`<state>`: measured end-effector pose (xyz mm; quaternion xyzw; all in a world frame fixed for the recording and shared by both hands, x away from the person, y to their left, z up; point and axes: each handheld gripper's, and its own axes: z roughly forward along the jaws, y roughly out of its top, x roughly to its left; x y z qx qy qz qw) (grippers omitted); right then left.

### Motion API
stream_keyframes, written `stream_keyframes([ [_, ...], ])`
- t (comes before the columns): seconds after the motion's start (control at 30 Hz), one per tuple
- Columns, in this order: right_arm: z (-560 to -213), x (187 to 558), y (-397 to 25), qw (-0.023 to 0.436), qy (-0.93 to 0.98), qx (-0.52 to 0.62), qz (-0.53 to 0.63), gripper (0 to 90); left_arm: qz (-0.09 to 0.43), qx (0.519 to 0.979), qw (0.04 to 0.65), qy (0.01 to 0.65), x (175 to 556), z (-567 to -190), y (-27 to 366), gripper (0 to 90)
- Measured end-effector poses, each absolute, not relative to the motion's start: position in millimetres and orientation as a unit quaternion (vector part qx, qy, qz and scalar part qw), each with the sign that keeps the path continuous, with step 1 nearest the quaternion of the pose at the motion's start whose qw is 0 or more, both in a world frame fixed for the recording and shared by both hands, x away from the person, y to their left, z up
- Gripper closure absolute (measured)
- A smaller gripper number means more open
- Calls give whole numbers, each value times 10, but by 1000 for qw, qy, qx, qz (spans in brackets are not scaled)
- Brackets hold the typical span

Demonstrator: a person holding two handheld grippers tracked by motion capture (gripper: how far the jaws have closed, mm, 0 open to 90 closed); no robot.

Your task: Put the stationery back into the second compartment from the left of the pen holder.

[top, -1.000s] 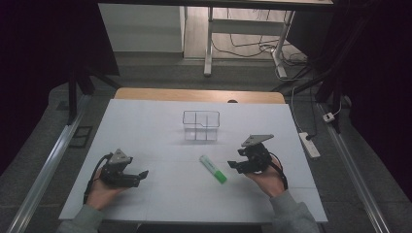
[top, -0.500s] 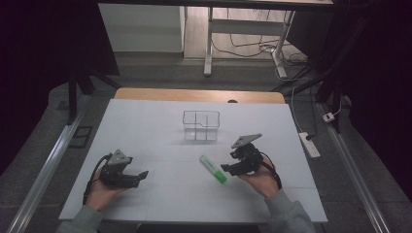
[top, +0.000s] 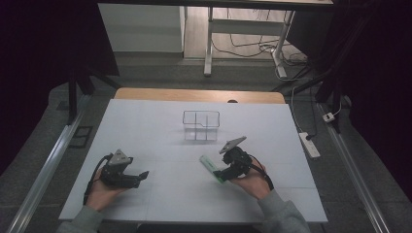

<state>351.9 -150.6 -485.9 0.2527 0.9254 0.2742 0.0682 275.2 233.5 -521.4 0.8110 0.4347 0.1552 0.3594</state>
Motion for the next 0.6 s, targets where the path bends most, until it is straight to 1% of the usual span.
stream_keyframes([
  [0.27, -4941, 3533, -1397, 61, 932, 249, 256, 344, 156, 810, 360, 435, 2743, -5210, 2330, 162],
  [0.6, -5051, 3554, -1292, 66, 940, 244, 231, 357, 156, 811, 358, 436, 2742, -5215, 2330, 162],
])
